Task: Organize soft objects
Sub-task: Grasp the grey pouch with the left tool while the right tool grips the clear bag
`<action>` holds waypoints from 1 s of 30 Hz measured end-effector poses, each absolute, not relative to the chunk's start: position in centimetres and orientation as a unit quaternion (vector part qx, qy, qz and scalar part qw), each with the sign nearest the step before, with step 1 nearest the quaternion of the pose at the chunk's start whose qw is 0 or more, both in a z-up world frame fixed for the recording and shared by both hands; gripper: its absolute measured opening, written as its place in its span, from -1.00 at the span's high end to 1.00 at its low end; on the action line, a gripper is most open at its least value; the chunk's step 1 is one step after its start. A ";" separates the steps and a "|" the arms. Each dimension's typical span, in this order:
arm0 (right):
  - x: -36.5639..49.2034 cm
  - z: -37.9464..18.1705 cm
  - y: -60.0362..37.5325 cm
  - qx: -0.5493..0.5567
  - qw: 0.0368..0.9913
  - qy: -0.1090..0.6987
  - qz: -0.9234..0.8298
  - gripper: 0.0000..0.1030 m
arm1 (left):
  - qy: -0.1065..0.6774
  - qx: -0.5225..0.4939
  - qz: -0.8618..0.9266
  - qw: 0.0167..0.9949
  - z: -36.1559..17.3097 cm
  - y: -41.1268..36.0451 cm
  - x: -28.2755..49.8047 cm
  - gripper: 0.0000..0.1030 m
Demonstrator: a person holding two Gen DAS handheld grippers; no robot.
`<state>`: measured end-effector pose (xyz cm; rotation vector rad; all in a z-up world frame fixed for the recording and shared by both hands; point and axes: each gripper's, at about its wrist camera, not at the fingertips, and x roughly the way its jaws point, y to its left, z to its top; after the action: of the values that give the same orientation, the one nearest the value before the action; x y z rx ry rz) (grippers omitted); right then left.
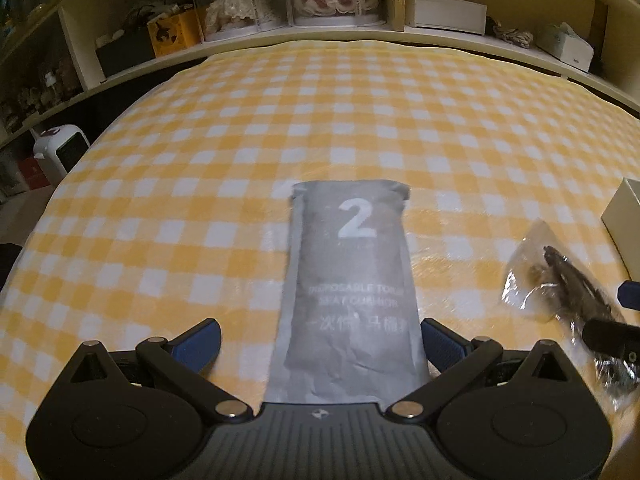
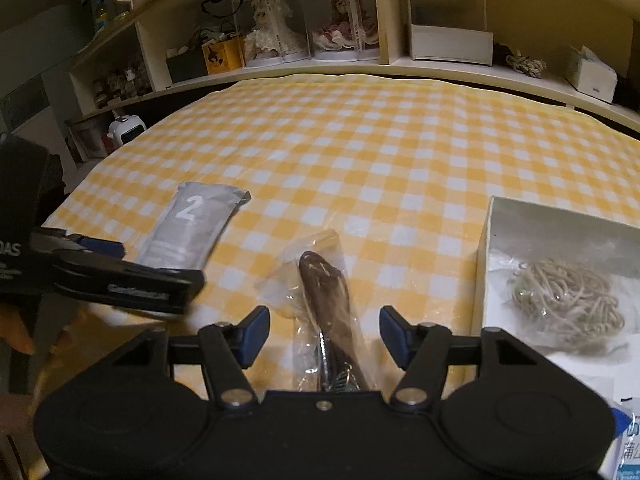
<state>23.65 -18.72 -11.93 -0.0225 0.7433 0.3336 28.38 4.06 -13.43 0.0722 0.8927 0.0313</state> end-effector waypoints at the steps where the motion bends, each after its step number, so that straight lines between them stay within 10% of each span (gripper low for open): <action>1: 23.6 -11.9 -18.6 -0.015 0.918 0.363 0.163 -0.16 | 0.432 0.034 0.011 0.901 -13.4 4.4 28.3 -1.00; 13: 22.3 -12.5 -15.8 -0.110 0.895 0.398 0.170 0.38 | 0.422 0.014 -0.022 0.906 -12.8 4.4 30.8 -0.97; 23: 22.3 -12.7 -16.9 -0.060 0.892 0.416 0.168 0.44 | 0.418 0.036 -0.008 0.908 -12.7 2.5 30.4 -0.12; 30: 21.9 -12.5 -17.4 -0.032 0.897 0.409 0.163 0.59 | 0.422 0.021 -0.022 0.906 -12.4 2.1 28.5 -0.06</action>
<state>21.92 -17.38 -12.52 -0.0662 0.8471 0.3376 28.53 2.08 -12.39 0.0431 0.8709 -0.0464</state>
